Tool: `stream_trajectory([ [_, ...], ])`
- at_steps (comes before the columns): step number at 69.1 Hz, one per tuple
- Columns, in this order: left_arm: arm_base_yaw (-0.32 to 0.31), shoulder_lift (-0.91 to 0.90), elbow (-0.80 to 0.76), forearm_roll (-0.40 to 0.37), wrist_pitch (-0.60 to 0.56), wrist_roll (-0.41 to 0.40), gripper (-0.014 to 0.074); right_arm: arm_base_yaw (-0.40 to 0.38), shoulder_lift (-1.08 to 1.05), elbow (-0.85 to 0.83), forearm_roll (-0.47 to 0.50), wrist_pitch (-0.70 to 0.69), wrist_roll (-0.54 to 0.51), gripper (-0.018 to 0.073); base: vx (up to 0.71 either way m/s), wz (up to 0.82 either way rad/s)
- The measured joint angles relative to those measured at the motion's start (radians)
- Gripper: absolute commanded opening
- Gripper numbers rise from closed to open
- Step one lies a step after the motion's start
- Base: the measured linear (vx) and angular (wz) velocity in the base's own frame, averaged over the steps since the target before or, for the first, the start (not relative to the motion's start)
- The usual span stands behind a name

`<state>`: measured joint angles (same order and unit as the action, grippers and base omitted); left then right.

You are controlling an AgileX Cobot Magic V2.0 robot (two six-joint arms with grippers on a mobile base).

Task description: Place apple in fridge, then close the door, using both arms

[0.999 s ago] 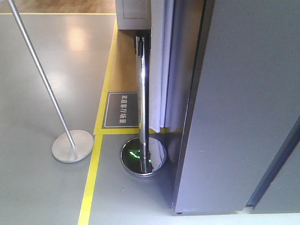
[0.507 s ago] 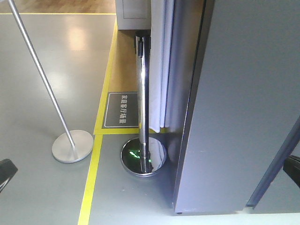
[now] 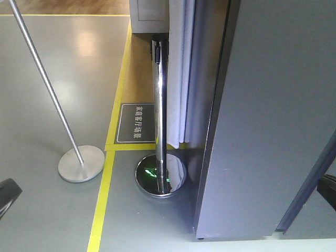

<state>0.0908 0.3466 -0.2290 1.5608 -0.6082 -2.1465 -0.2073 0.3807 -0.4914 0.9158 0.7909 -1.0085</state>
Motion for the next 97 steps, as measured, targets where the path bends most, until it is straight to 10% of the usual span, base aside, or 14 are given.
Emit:
stream_trajectory([
  [24, 0.000, 0.000, 0.000, -0.036, -0.009, 0.000, -0.0008, 0.000, 0.000, 0.000, 0.000, 0.000, 0.000, -0.0005, 0.00, 0.00],
  [49, 0.000, 0.000, 0.000, -0.582, 0.011, 0.000, -0.0008, 0.000, 0.000, 0.000, 0.000, 0.001, 0.000, -0.0005, 0.00, 0.00],
  [64, 0.000, 0.000, 0.000, -0.685, 0.039, 0.042, -0.0008, 0.000, 0.000, 0.000, 0.000, 0.001, 0.000, -0.0005, 0.00, 0.00],
  [78, -0.022, 0.000, 0.037, -0.744, 0.061, 0.646, -0.0008, 0.000, 0.000, 0.000, 0.000, 0.001, 0.000, -0.0005, 0.00, 0.00],
  [87, -0.031, -0.009, 0.121, -0.940, 0.118, 1.109, -0.0008, 0.000, 0.000, 0.000, 0.001, 0.001, 0.000, -0.0005, 0.00, 0.00],
  [97, -0.031, -0.070, 0.229, -1.209, 0.299, 1.448, -0.0008, 0.000, 0.000, 0.000, 0.001, 0.002, 0.000, -0.0005, 0.00, 0.00],
])
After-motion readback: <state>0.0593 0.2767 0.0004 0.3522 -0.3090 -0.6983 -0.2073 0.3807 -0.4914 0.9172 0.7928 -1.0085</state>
